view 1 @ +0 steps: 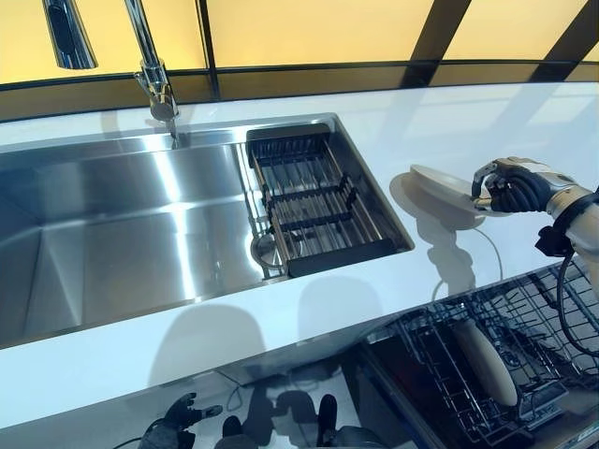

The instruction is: Take plates into dishwasher

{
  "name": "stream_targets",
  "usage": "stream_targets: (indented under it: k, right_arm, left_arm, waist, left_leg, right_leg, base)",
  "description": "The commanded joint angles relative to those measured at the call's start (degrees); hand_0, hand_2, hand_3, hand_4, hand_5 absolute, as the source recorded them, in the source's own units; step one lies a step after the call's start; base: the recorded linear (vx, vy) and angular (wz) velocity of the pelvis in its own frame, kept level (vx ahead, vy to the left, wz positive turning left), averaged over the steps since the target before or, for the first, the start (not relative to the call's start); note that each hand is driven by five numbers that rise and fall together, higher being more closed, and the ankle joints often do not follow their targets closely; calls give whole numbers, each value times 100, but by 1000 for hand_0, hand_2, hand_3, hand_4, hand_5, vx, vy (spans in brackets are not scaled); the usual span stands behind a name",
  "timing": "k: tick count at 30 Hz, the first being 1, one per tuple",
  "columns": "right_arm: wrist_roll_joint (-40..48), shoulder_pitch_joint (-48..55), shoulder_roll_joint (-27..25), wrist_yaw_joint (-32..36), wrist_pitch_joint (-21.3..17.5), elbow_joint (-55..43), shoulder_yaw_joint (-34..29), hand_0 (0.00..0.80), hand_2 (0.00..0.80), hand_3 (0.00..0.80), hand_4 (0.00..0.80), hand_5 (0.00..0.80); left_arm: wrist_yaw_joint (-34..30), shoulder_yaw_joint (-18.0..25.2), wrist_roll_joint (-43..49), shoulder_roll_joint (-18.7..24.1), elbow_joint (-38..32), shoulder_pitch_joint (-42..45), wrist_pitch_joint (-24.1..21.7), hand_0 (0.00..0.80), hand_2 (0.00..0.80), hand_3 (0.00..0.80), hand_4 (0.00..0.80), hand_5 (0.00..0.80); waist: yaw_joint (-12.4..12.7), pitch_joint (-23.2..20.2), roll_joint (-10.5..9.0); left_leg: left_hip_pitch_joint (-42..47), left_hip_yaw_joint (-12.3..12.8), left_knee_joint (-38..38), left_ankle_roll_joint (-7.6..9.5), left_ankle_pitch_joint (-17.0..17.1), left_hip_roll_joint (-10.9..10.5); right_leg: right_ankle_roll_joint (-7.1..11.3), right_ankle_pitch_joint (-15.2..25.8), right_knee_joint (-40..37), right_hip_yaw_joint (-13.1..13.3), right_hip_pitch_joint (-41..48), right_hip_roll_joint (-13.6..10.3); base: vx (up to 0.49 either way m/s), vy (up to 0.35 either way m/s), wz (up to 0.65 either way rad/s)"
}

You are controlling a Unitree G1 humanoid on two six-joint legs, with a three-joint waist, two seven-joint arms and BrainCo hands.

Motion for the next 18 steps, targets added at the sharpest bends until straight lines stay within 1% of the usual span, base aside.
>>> stream_targets:
  k: [1, 9, 14, 18]
  right_arm:
    - [130, -218, -216, -136, -134, -178, -189, 800, 800, 800, 800, 800]
    - [-78, -30, 57, 282, -100, -185, 51, 800, 800, 800, 800, 800]
    - [-384, -24, 402, 444, -142, 14, 394, 800, 800, 800, 800, 800]
    - [-588, -110, 568, 537, -194, 227, 668, 800, 800, 800, 800, 800]
  left_arm:
    - [59, 5, 187, 41, 305, -143, -132, 0, 0, 0, 0, 0]
    - [52, 10, 201, 52, 263, -159, -108, 0, 0, 0, 0, 0]
    - [67, -47, 191, 75, 223, -243, -52, 0, 0, 0, 0, 0]
    - [45, -65, 160, 99, 220, -305, -48, 0, 0, 0, 0, 0]
  waist:
    - [-37, -229, -194]
    - [-11, -192, -196]
    - [31, -84, -182]
    - [58, -20, -155]
  left_leg:
    - [-199, -258, -20, 239, 80, -86]
    - [-222, -278, -20, 238, 92, -76]
    - [-242, -316, -20, 258, 105, -86]
    - [-269, -350, -20, 267, 116, -102]
  right_leg:
    - [288, -398, 285, -257, 373, -144]
    - [292, -405, 319, -276, 347, -155]
    - [288, -395, 346, -288, 315, -161]
    - [286, -387, 349, -282, 291, -162]
  base:
    - [0, 0, 0]
    - [0, 0, 0]
    - [0, 0, 0]
    - [0, 0, 0]
